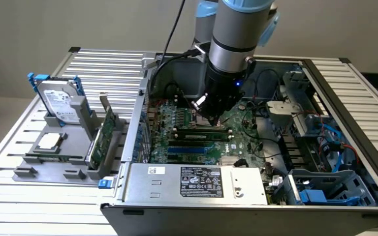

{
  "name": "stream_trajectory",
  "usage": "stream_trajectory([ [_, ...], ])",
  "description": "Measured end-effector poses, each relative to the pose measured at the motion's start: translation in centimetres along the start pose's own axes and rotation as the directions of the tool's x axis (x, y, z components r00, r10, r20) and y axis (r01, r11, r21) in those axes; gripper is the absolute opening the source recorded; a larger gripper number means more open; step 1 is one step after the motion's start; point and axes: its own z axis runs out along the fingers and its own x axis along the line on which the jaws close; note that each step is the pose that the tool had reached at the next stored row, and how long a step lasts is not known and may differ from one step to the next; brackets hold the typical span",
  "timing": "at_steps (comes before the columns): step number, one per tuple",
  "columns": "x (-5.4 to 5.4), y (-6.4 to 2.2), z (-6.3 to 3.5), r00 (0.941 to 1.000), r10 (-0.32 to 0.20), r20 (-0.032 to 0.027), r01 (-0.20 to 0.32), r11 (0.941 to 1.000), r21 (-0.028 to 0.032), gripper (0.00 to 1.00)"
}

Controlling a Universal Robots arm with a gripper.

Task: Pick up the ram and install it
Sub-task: 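Press down the ram until it locks into place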

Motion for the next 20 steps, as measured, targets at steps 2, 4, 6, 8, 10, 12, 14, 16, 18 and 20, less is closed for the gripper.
stream_trajectory([
  [2, 0.0, 0.0, 0.0, 0.9996, 0.027, 0.0017, -0.027, 0.9996, 0.0003, 0.11],
  [4, 0.0, 0.0, 0.0, 0.9986, 0.053, 0.0035, -0.053, 0.9986, 0.0004, 0.11],
  [6, 0.0, 0.0, 0.0, 0.9969, 0.078, 0.0052, -0.078, 0.9969, 0.0005, 0.11],
  [8, 0.0, 0.0, 0.0, 0.9943, 0.106, 0.0071, -0.106, 0.9944, 0.0005, 0.11],
  [10, 0.0, 0.0, 0.0, 0.9912, 0.132, 0.0089, -0.132, 0.9912, 0.0005, 0.11],
  [12, 0.0, 0.0, -0.01, 0.9873, 0.158, 0.0105, -0.158, 0.9874, 0.0008, 0.11],
  [14, 0.0, 0.0, 0.0, 0.9833, 0.182, 0.0119, -0.182, 0.9834, 0.0014, 0.11],
  [16, 0.01, 0.0, -0.01, 0.979, 0.204, 0.0129, -0.204, 0.979, 0.0028, 0.11],
  [18, 0.0, 0.0, 0.0, 0.9741, 0.226, 0.0139, -0.226, 0.9742, 0.0046, 0.11],
  [20, 0.0, 0.0, 0.0, 0.9691, 0.246, 0.0146, -0.246, 0.9691, 0.0069, 0.11],
])
